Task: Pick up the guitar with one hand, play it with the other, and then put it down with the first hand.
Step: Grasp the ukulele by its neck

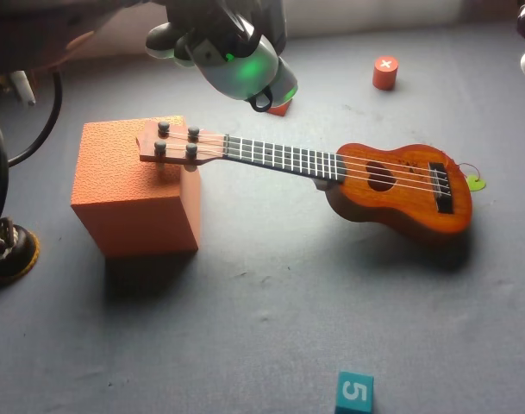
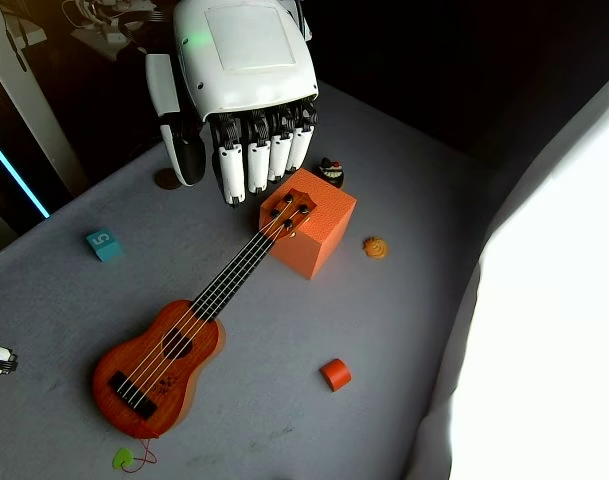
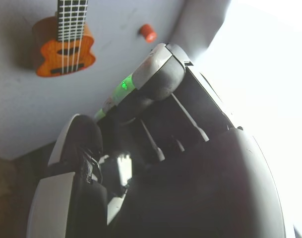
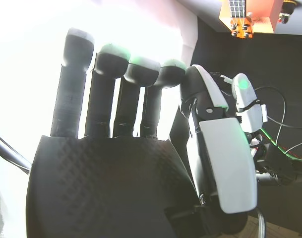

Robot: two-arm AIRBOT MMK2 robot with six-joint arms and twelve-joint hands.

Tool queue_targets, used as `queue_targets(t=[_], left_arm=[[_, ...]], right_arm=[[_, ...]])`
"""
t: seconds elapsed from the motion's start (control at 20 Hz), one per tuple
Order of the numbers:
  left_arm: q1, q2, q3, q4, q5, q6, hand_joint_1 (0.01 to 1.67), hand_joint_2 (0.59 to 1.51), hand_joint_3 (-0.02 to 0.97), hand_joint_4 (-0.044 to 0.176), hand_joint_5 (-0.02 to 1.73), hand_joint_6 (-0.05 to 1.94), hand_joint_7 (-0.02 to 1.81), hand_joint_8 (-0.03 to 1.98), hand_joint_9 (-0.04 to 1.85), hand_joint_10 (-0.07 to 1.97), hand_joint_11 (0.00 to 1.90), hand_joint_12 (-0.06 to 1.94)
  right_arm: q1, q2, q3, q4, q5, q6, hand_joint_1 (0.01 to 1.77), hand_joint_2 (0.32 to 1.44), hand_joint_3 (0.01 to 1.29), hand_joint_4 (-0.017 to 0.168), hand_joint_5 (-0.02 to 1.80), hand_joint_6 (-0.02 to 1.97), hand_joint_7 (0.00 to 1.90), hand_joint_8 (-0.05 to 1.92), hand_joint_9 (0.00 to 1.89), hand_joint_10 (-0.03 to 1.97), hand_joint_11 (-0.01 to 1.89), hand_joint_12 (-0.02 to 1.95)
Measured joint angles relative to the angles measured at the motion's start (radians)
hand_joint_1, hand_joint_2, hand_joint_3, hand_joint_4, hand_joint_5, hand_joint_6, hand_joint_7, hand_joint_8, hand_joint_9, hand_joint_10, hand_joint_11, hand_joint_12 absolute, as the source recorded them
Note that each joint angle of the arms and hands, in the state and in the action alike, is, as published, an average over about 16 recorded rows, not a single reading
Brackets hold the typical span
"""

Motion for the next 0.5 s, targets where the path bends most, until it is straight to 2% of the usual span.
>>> queue_targets(t=[0.2,0.4,0.5], left_arm=[[0.0,0.0,0.0,-0.001,0.0,-0.002,0.61,1.227,0.152,-0.001,0.25,0.63,0.3,0.64,0.36,0.63,0.41,0.67],[-0.001,0.0,0.0,-0.001,0.001,-0.004,0.61,1.234,0.138,-0.001,0.19,0.46,0.23,0.47,0.27,0.47,0.31,0.54],[-0.002,0.0,-0.002,-0.001,0.005,-0.005,0.63,1.224,0.143,0.0,0.1,0.27,0.12,0.27,0.15,0.28,0.19,0.37]], right_arm=[[0.0,0.0,0.0,0.0,-0.001,0.001,0.41,1.33,0.06,-0.001,0.3,0.68,0.35,0.67,0.29,0.72,0.2,0.69],[0.0,0.0,0.0,0.0,0.001,0.001,0.39,1.34,0.05,-0.001,0.25,0.52,0.29,0.5,0.23,0.55,0.15,0.51],[0.0,0.0,0.0,0.0,0.004,0.002,0.36,1.34,0.05,-0.001,0.17,0.34,0.2,0.31,0.14,0.36,0.08,0.32]])
